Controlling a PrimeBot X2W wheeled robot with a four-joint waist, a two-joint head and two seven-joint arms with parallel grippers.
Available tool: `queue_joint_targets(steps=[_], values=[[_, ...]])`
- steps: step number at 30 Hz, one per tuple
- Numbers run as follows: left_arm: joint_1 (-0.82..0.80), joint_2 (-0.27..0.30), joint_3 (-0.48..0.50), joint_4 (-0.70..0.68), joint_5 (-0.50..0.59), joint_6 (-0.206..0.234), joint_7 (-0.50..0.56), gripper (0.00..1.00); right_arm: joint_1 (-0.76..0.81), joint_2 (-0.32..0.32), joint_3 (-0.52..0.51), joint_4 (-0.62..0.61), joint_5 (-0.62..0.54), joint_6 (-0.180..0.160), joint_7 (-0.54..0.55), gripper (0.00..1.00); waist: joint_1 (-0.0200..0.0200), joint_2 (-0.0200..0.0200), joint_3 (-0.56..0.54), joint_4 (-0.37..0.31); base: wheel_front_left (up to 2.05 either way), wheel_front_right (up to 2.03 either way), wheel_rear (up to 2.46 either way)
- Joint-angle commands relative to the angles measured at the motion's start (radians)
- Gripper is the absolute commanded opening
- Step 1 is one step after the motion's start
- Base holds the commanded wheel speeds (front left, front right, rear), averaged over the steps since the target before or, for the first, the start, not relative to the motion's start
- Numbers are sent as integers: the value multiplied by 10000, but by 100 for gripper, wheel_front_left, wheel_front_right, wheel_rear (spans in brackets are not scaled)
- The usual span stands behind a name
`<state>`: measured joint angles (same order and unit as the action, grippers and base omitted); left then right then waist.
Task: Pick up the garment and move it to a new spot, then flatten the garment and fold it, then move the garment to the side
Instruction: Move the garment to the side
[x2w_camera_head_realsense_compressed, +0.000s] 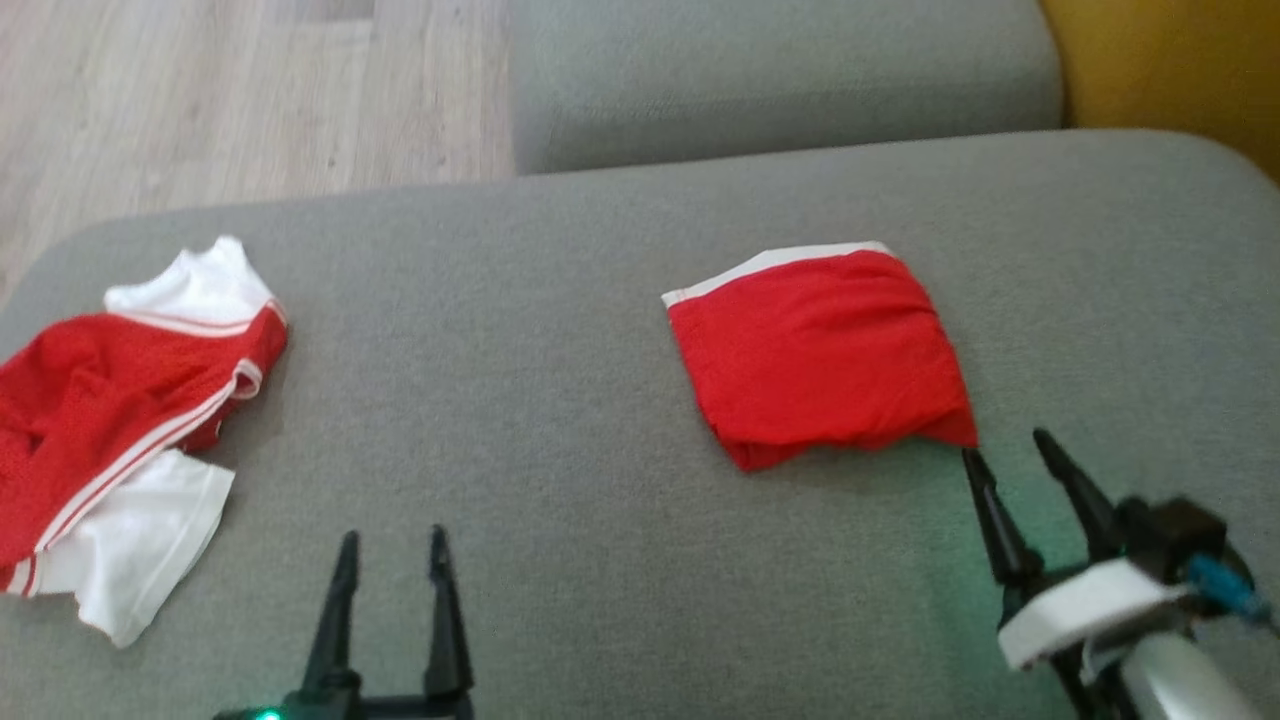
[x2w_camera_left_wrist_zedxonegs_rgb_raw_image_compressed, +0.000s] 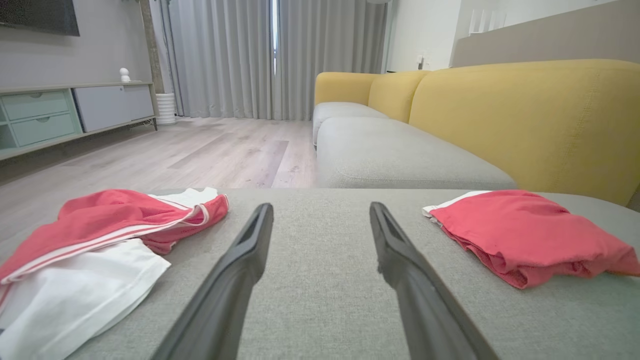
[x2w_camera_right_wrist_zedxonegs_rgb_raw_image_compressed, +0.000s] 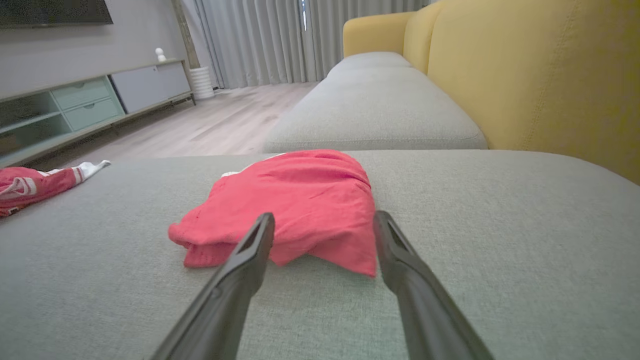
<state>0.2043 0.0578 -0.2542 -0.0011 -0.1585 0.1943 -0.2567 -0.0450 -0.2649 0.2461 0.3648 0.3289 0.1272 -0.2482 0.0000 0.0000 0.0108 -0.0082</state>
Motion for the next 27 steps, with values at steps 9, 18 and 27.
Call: queue_joint_targets(steps=[9,18,27], values=[[-1433,-76,-553,-305,-92,332,-51,100,-3339,-1382,645,1635,2064,35,1268,100,0,0,1464,660,0,0,0],[-2259,-76,-1110,-120,-228,476,-51,100,-4736,-1827,1064,3156,3614,35,2923,100,0,0,2153,1221,0,0,0],[-2581,-76,-1303,-125,-416,760,-51,100,-4797,-2245,1965,3302,5415,35,3731,0,0,0,2464,1274,0,0,0]])
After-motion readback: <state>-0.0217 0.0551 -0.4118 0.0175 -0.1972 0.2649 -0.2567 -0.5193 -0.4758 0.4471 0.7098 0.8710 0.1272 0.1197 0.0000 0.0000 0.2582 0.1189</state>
